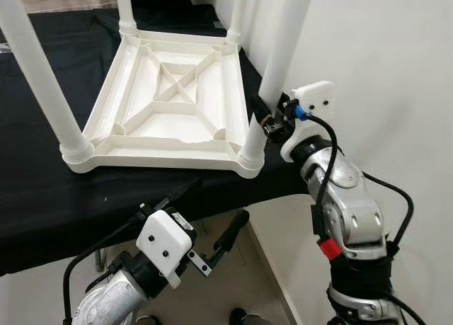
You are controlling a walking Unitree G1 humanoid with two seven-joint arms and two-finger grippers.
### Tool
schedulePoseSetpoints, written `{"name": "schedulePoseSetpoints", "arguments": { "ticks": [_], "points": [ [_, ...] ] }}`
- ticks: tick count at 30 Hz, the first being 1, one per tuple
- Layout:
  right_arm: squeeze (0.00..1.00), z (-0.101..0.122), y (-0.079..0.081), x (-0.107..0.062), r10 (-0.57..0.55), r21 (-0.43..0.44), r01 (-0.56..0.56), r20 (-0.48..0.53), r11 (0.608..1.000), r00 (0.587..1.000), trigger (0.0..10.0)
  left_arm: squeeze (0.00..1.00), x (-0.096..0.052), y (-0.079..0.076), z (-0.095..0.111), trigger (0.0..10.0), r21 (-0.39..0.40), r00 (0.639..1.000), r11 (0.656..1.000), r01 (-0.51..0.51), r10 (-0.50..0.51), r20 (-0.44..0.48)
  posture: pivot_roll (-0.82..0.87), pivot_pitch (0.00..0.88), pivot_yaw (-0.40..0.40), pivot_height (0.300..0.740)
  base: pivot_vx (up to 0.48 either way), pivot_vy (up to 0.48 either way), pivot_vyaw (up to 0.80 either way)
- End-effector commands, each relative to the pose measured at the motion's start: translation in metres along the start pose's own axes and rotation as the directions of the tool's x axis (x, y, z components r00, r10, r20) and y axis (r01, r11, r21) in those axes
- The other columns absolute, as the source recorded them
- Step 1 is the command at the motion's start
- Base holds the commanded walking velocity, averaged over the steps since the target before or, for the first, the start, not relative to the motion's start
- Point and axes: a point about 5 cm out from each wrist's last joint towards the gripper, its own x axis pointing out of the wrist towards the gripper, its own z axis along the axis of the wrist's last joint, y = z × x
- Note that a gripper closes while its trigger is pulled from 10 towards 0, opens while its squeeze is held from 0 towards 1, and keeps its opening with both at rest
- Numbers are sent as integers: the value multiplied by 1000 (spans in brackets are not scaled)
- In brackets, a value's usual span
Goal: Building children table
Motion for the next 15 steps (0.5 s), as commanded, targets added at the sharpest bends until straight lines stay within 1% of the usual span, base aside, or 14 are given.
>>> {"name": "schedulePoseSetpoints", "arguments": {
  "ticks": [1, 2, 3, 5, 6, 7, 8, 9, 10, 11, 12, 13, 14, 15],
  "points": [
    [1000, 0, 3, 2, 108, 32, -108, 7, 994, 994, 10000, 0, 0, -1, -2, 10000, 1, 1000, 1000, 7, -7, -10, 56, 247, -100, 740, 0, 0, 0],
    [1000, 0, 3, 2, 108, 32, -108, 7, 994, 994, 10000, 0, 0, -1, -2, 10000, 1, 1000, 1000, 7, -7, -10, 56, 247, -100, 740, 0, 0, 0],
    [1000, 7, 0, 3, 155, 17, -155, 41, 988, 987, 10000, 0, 0, 0, -3, 10000, 5, 1000, 1000, 5, -5, -12, 56, 247, -100, 740, 0, 0, 0],
    [1000, 20, -9, 4, 289, -13, -289, 106, 957, 952, 10000, 0, 0, 3, -2, 10000, 12, 1000, 1000, -1, 1, -11, 55, 247, -97, 740, 0, 0, 0],
    [1000, 25, -15, 3, 360, -15, -361, 117, 932, 926, 10000, 0, -1, 4, -2, 10000, 14, 1000, 1000, -3, 3, -11, 56, 250, -94, 740, 0, 0, 0],
    [1000, 29, -21, 2, 404, -33, -404, 122, 914, 906, 10000, 0, -1, 4, -2, 10000, 15, 1000, 1000, -3, 3, -12, 58, 250, -92, 740, 0, 0, 0],
    [1000, 29, -21, 2, 404, -33, -404, 122, 914, 906, 10000, 0, -1, 4, -2, 10000, 15, 1000, 1000, -3, 3, -12, 58, 250, -92, 740, 0, 0, 0],
    [1000, 32, -29, 4, 415, -55, -411, 117, 910, 902, 10000, 0, -1, 4, -2, 10000, 16, 1000, 1000, -3, 3, -13, 61, 254, -92, 740, 0, 0, 0],
    [1000, 35, -36, 4, 463, -90, -456, 101, 885, 880, 10000, 0, -1, 4, -2, 10000, 16, 1000, 1000, -3, 4, -14, 62, 252, -94, 740, 0, 0, 0],
    [1000, 35, -36, 4, 463, -90, -456, 101, 885, 880, 10000, 0, -1, 4, -2, 10000, 16, 1000, 1000, -3, 4, -14, 62, 252, -94, 740, 0, 0, 0],
    [1000, 37, -43, 5, 485, -122, -474, 80, 872, 871, 10000, 0, -2, 4, -2, 10000, 18, 1000, 1000, -5, 5, -15, 64, 252, -95, 740, 0, 0, 0],
    [1000, 39, -46, 4, 540, -134, -529, 63, 838, 840, 10000, 0, -2, 5, -2, 10000, 20, 1000, 1000, -8, 8, -15, 64, 254, -96, 740, 0, 0, 0],
    [1000, 39, -46, 4, 540, -134, -529, 63, 838, 840, 10000, 0, -2, 5, -2, 10000, 20, 1000, 1000, -8, 8, -15, 64, 254, -96, 740, 0, 0, 0],
    [1000, 41, -49, 4, 592, -138, -582, 41, 801, 805, 10000, 0, -1, 5, -2, 10000, 21, 1000, 1000, -11, 11, -15, 68, 254, -95, 740, 0, 0, 0]
  ]
}}
